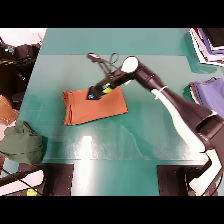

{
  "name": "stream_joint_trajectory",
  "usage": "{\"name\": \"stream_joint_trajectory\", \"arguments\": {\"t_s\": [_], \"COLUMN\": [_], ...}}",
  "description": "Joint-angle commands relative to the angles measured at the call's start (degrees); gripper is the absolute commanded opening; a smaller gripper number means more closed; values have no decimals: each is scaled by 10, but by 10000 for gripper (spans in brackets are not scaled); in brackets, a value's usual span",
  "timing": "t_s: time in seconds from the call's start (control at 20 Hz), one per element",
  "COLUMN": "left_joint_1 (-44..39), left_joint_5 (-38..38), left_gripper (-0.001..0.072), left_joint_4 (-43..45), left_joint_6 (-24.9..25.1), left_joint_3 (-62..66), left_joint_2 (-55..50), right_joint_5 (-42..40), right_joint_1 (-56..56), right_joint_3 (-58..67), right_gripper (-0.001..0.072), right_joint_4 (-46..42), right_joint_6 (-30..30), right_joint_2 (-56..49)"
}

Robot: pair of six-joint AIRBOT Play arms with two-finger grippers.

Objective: Fold the shirts.

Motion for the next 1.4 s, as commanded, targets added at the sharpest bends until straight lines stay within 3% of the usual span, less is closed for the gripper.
{"name": "stream_joint_trajectory", "arguments": {"t_s": [0.0, 0.15, 0.2, 0.25, 0.45, 0.55, 0.7, 0.8, 1.05, 1.15, 1.2, 1.35], "left_joint_1": [5, 5, 5, 5, 5, 5, 5, 5, -21, -52, -70, -129], "left_joint_5": [-19, -20, -19, -18, -19, -20, -20, -24, -34, -27, -21, -17], "left_gripper": [25, 25, 25, 25, 25, 25, 25, 25, 24, 25, 24, 24], "left_joint_4": [0, -5, -9, -13, -17, -17, -31, -33, -34, -33, -32, -31], "left_joint_6": [2, 2, 2, 2, 2, 2, 2, 2, 2, 2, 2, 2], "left_joint_3": [0, 0, 0, 0, 0, 0, 0, 0, 0, 0, 0, 0], "left_joint_2": [3, 3, 3, 3, 3, 3, 3, 3, 3, 3, 3, 3], "right_joint_5": [18, 1, -8, -17, -33, -22, -4, 13, 15, 29, 37, 35], "right_joint_1": [-85, -184, -210, -234, -258, -238, -185, -150, -113, -124, -136, -196], "right_joint_3": [-94, -207, -234, -257, -280, -250, -181, -135, -70, -42, -31, -28], "right_gripper": [403, 424, 576, 626, 616, 569, 565, 472, 81, 66, 20, 19], "right_joint_4": [-61, -55, -41, -10, 80, 112, 142, 154, 151, 150, 150, 121], "right_joint_6": [41, 59, 59, 59, 47, 47, 47, 47, 47, 47, 47, 49], "right_joint_2": [46, 85, 88, 86, 40, 0, -60, -97, -125, -123, -117, -70]}}
